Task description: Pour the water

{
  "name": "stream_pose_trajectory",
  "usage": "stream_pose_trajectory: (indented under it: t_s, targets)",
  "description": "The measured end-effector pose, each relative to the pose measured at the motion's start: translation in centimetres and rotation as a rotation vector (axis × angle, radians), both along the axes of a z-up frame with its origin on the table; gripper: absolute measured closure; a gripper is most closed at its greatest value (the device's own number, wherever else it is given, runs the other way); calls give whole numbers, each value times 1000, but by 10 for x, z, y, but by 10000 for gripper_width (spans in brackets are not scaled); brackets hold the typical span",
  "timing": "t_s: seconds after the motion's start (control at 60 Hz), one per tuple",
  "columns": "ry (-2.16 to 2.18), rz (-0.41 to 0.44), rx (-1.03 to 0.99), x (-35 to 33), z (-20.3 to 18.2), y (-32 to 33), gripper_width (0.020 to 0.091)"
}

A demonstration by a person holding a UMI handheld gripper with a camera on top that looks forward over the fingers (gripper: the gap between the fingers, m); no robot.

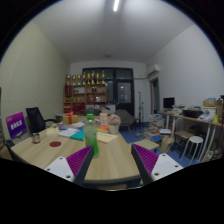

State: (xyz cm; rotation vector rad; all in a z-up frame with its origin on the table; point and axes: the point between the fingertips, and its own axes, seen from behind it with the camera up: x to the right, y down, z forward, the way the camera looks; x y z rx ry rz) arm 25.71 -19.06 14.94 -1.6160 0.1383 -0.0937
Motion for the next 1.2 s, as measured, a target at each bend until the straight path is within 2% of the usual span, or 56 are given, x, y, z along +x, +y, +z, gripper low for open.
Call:
stream_pose_trajectory:
  t_s: [0.033,0.117,0.283,0.533,0.55,0.6,0.8,0.95,1.033,1.2]
  targets:
    - [-3,27,8,18,-20,24,278]
    - [-28,41,9,-17,-28,83,280]
    - [-53,56,-17,-41,-38,162,272]
    - [-64,-51,-61,-33,-62,233,266]
    - [-62,-50,-66,-36,-65,239,284]
    - [-65,-68,-94,-32,-72,247,598]
    - [-76,-106,-43,-38,-71,258,621]
    - [-108,-80,-83,-55,-65,259,680]
    - [-298,-55,-80,-73,-34,251,701]
    - [-791,18,-45,-172,37,267,705]
